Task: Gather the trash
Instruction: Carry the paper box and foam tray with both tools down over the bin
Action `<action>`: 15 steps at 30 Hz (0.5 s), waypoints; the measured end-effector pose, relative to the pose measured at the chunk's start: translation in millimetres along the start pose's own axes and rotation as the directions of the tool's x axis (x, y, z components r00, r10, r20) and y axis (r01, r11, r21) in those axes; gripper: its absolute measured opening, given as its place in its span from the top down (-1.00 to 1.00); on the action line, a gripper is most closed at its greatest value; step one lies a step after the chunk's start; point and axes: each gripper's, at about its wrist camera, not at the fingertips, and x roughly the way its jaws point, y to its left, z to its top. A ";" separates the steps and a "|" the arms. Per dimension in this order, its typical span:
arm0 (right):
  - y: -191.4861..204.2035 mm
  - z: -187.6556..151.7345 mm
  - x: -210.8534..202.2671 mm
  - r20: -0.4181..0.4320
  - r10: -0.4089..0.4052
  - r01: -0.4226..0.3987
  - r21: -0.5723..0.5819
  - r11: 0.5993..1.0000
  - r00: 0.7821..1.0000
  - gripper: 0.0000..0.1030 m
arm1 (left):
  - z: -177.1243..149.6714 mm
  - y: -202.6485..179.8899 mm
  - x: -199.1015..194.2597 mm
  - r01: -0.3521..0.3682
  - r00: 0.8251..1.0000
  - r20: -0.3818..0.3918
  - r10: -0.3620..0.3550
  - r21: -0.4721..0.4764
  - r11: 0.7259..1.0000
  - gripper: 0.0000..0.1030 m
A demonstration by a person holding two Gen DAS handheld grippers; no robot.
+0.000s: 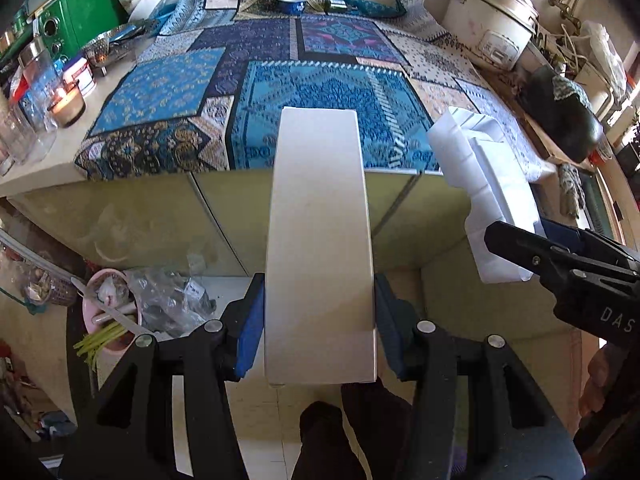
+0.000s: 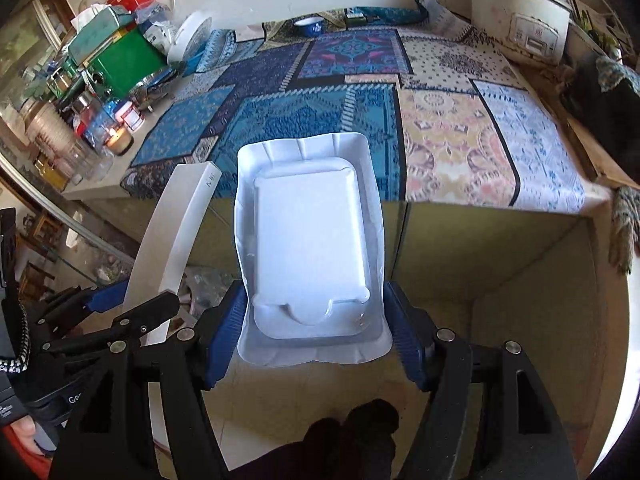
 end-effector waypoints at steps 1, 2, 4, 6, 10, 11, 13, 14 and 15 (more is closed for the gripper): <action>-4.4 -5.6 4.5 -0.017 -0.002 0.002 0.008 1.000 1.000 -0.26 | -7.4 -2.7 5.0 0.003 1.000 -0.015 -0.003 0.000 1.000 0.03; -8.6 -11.2 10.1 -0.035 -0.007 0.008 0.014 1.000 0.999 -0.26 | -14.3 -4.7 11.2 0.008 0.999 -0.031 -0.008 -0.003 1.000 0.03; -17.6 -23.4 25.0 -0.074 -0.021 0.022 0.021 1.000 0.997 -0.26 | -26.3 -6.9 26.6 0.015 0.998 -0.062 -0.016 -0.011 1.000 0.03; -30.3 -36.5 44.8 -0.119 -0.029 0.034 0.039 0.999 0.992 -0.26 | -38.7 -7.1 48.7 0.019 0.994 -0.104 -0.021 -0.021 1.000 0.03; -62.2 -63.4 92.1 -0.206 -0.029 0.047 0.081 0.996 0.978 -0.26 | -62.9 -7.7 104.4 0.010 0.982 -0.188 -0.021 -0.060 0.998 0.03; -71.0 -70.1 106.4 -0.223 -0.029 0.050 0.088 0.995 0.974 -0.26 | -69.0 -7.2 119.6 0.005 0.980 -0.199 -0.019 -0.069 0.998 0.03; -86.7 -82.9 136.9 -0.259 -0.026 0.054 0.100 0.994 0.966 -0.26 | -80.1 -5.2 151.4 -0.006 0.975 -0.222 -0.014 -0.086 0.996 0.03; -94.6 -89.9 155.3 -0.278 -0.022 0.054 0.106 0.993 0.960 -0.26 | -86.1 -3.4 169.6 -0.009 0.972 -0.234 -0.014 -0.098 0.995 0.03; -100.5 -96.0 171.9 -0.295 -0.018 0.053 0.110 0.993 0.955 -0.26 | -92.5 -1.2 185.9 -0.010 0.970 -0.243 -0.017 -0.112 0.994 0.03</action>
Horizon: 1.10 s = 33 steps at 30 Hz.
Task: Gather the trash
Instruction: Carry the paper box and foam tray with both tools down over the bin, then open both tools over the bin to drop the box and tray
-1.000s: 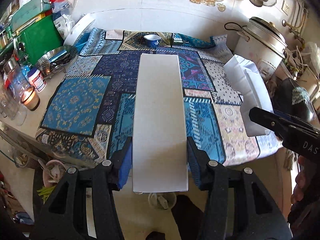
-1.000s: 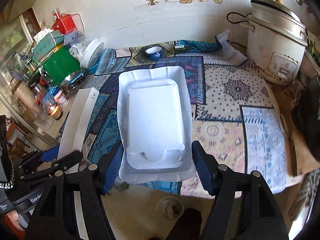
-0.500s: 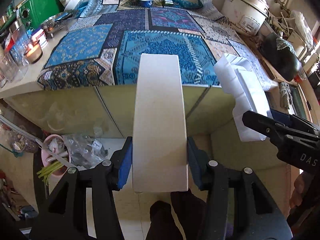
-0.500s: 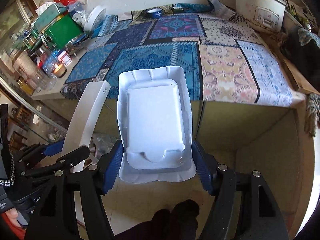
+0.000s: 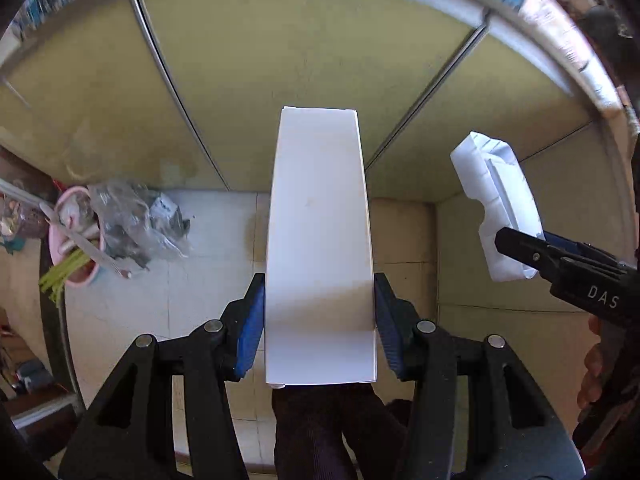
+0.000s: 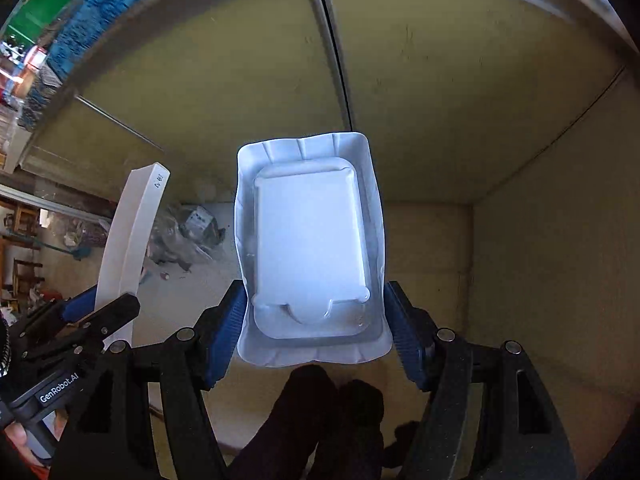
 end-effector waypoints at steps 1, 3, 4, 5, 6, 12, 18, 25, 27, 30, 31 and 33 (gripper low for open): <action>-5.3 0.0 20.6 -0.020 0.003 -0.003 0.000 1.000 1.000 -0.26 | -1.5 2.7 16.5 0.001 1.000 -0.008 -0.001 -0.012 1.000 0.03; -13.8 0.0 62.4 -0.053 0.009 -0.009 -0.003 1.000 0.999 -0.26 | -3.8 8.4 52.5 0.002 1.000 -0.018 -0.003 -0.036 0.999 0.03; -17.4 0.0 84.8 -0.070 0.015 -0.015 -0.004 1.000 0.997 -0.26 | -3.9 12.6 66.7 0.003 1.000 -0.019 -0.004 -0.047 0.999 0.03; -20.0 0.2 106.0 -0.084 0.020 -0.021 -0.005 1.000 0.996 -0.26 | -5.2 16.3 81.2 0.001 1.000 -0.016 -0.002 -0.057 0.998 0.03; -22.4 0.0 130.1 -0.100 0.024 -0.025 -0.009 1.000 0.995 -0.26 | -7.1 19.7 96.2 0.001 1.000 -0.013 -0.002 -0.068 0.998 0.03; -29.3 -1.6 253.6 -0.172 0.055 -0.059 -0.017 0.998 0.983 -0.27 | -21.5 49.4 191.0 0.009 0.999 -0.037 -0.014 -0.141 0.990 0.03; -36.5 -7.6 346.0 -0.227 0.058 -0.067 -0.029 0.997 0.972 -0.30 | -31.4 66.7 272.4 0.020 0.995 -0.096 -0.037 -0.170 0.985 0.03; -40.7 -11.7 394.6 -0.292 0.060 -0.063 -0.003 0.998 0.955 -0.39 | -33.5 71.6 332.8 0.044 0.986 -0.150 -0.071 -0.175 0.983 0.02; -37.0 -8.7 392.3 -0.293 0.048 -0.054 -0.013 0.998 0.955 -0.40 | -32.5 67.0 343.9 0.053 0.984 -0.162 -0.081 -0.167 0.985 0.02; -36.1 -4.2 389.0 -0.294 0.041 -0.053 -0.032 0.998 0.955 -0.41 | -31.9 63.9 355.8 0.080 0.978 -0.180 -0.109 -0.164 0.983 0.02; -37.7 -1.7 388.3 -0.296 0.038 -0.053 -0.041 0.998 0.954 -0.41 | -32.1 64.1 359.7 0.087 0.975 -0.186 -0.117 -0.162 0.983 0.02; -38.5 0.0 386.3 -0.289 0.035 -0.052 -0.053 0.997 0.957 -0.41 | -31.6 65.7 368.9 0.094 0.971 -0.203 -0.124 -0.154 0.984 0.02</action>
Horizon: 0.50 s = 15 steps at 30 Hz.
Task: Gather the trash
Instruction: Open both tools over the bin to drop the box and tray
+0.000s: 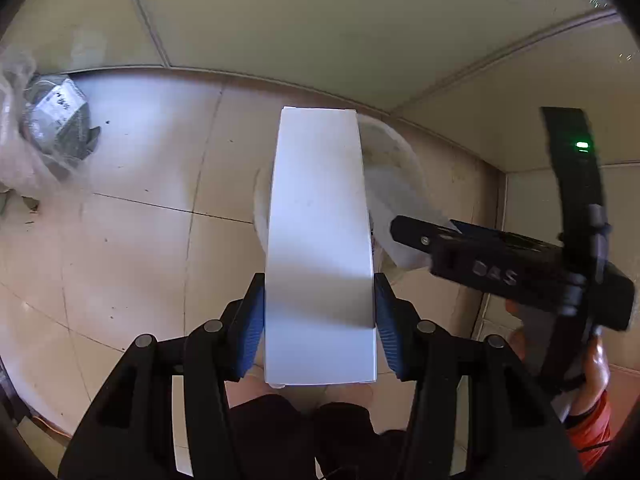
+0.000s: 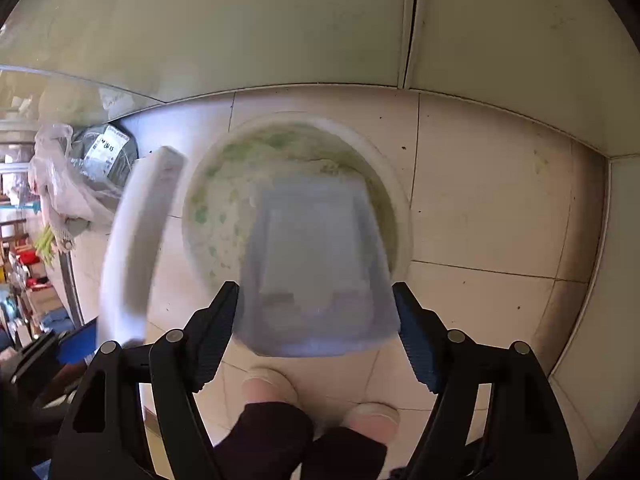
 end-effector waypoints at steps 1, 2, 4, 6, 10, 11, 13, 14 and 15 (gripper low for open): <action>-1.6 0.8 -3.4 0.008 -0.005 0.005 -0.002 1.000 1.000 -0.41 | 0.5 -0.3 3.8 0.002 1.000 -0.009 -0.002 0.005 1.000 0.02; -2.5 -1.3 -7.3 0.019 -0.006 0.006 -0.003 1.000 1.000 -0.41 | 1.1 -0.3 8.0 0.002 1.000 -0.017 -0.002 0.007 1.000 0.02; -6.8 -2.1 -13.8 0.040 -0.008 0.008 -0.004 1.000 0.999 -0.41 | 2.4 -0.3 14.4 0.006 0.999 -0.034 -0.006 0.011 1.000 0.02; -9.8 -5.1 -22.5 0.063 -0.013 0.013 -0.005 1.000 0.998 -0.41 | 3.4 -5.0 21.2 0.014 0.998 -0.055 -0.014 0.013 1.000 0.02; -9.8 -8.7 -36.3 0.111 -0.013 0.015 -0.017 1.000 0.994 -0.41 | 9.5 -2.4 32.3 0.005 0.997 -0.079 -0.004 0.014 1.000 0.02; -8.9 -9.8 -39.7 0.123 -0.013 0.016 -0.025 1.000 0.992 -0.41 | 10.1 -2.0 32.2 0.001 0.997 -0.077 0.000 0.010 1.000 0.02; -7.7 -10.7 -45.4 0.145 -0.011 0.016 -0.037 0.999 0.989 -0.41 | 10.5 -2.0 29.8 0.001 0.998 -0.067 -0.001 0.002 1.000 0.02; -6.5 -10.8 -46.9 0.152 -0.007 0.014 -0.042 0.999 0.988 -0.41 | 10.4 -1.1 27.1 0.003 0.998 -0.059 -0.003 -0.002 1.000 0.02; -4.4 -10.1 -47.0 0.157 -0.007 0.014 -0.045 0.999 0.988 -0.41 | 9.7 1.4 26.2 0.003 0.999 -0.052 -0.003 -0.003 1.000 0.01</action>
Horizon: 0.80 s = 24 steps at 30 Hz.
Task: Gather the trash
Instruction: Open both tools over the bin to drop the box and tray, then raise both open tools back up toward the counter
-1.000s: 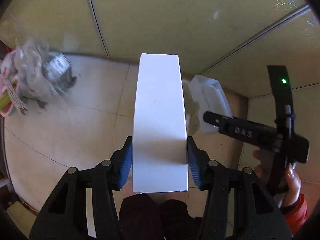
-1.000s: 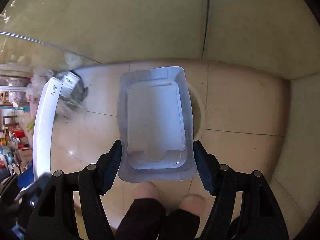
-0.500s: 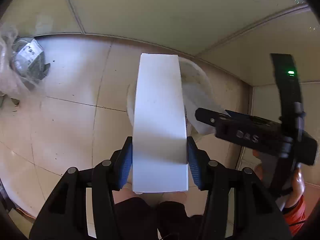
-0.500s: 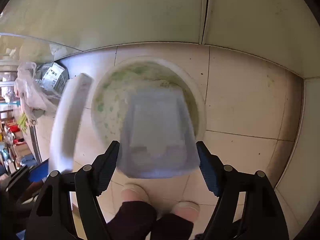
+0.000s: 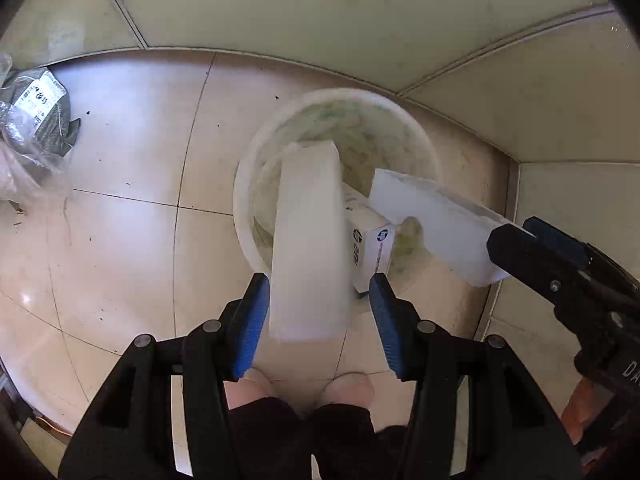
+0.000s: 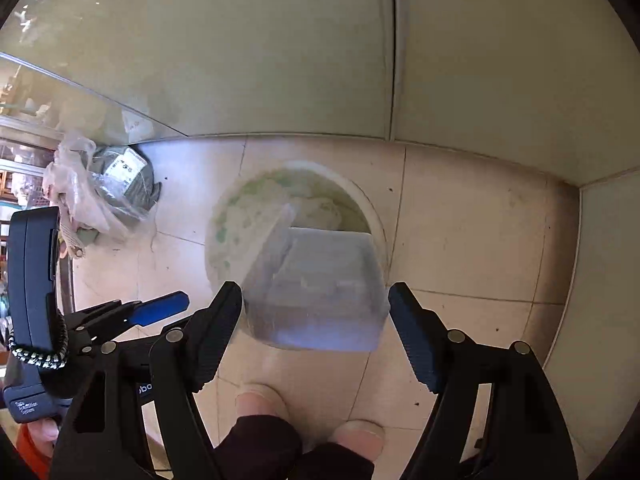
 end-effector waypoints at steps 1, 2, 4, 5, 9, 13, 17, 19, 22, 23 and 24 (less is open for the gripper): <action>2.5 1.1 1.0 0.001 -0.003 0.003 -0.002 1.000 1.000 -0.41 | -0.7 1.4 -2.7 0.001 1.000 0.005 -0.001 0.001 1.000 -0.05; 4.4 2.3 1.9 0.001 -0.004 0.004 -0.004 1.000 1.000 -0.41 | -1.6 2.8 -5.5 0.000 1.000 0.010 0.000 0.004 1.000 -0.08; 6.9 3.8 1.8 0.003 -0.016 0.016 -0.003 1.000 1.000 -0.41 | -3.8 9.2 -9.4 -0.009 1.000 0.018 0.009 0.013 1.000 -0.09; 7.0 4.3 0.5 0.007 -0.020 0.020 0.001 1.000 1.000 -0.41 | -5.3 10.4 -12.2 -0.016 1.000 0.020 0.016 0.016 1.000 -0.09; 7.3 1.7 -20.1 0.023 -0.018 0.018 0.029 0.999 1.000 -0.41 | -14.9 13.7 -38.7 -0.064 0.997 0.050 0.063 0.025 0.998 -0.09; 16.4 -0.4 -59.7 0.044 -0.035 0.033 0.028 0.999 0.998 -0.41 | -22.8 4.1 -85.5 -0.108 0.991 0.079 0.106 0.026 0.994 -0.09; 34.8 -2.5 -126.5 0.087 -0.062 0.063 0.000 0.998 0.994 -0.41 | -31.2 -16.2 -155.0 -0.112 0.985 0.135 0.105 0.045 0.993 -0.09; 44.6 -3.2 -168.2 0.120 -0.073 0.074 -0.012 0.997 0.990 -0.41 | -36.0 -31.8 -200.4 -0.119 0.978 0.179 0.106 0.065 0.991 -0.09; 63.5 -5.0 -238.6 0.184 -0.086 0.091 -0.019 0.996 0.979 -0.41 | -41.7 -56.1 -271.0 -0.125 0.963 0.250 0.097 0.096 0.988 -0.09; 69.8 -6.4 -262.1 0.208 -0.089 0.095 -0.020 0.995 0.974 -0.41 | -45.3 -64.6 -298.5 -0.129 0.956 0.279 0.095 0.107 0.986 -0.09; 76.2 -7.4 -290.1 0.236 -0.090 0.097 -0.019 0.995 0.968 -0.41 | -48.0 -70.1 -320.8 -0.132 0.949 0.301 0.092 0.115 0.985 -0.09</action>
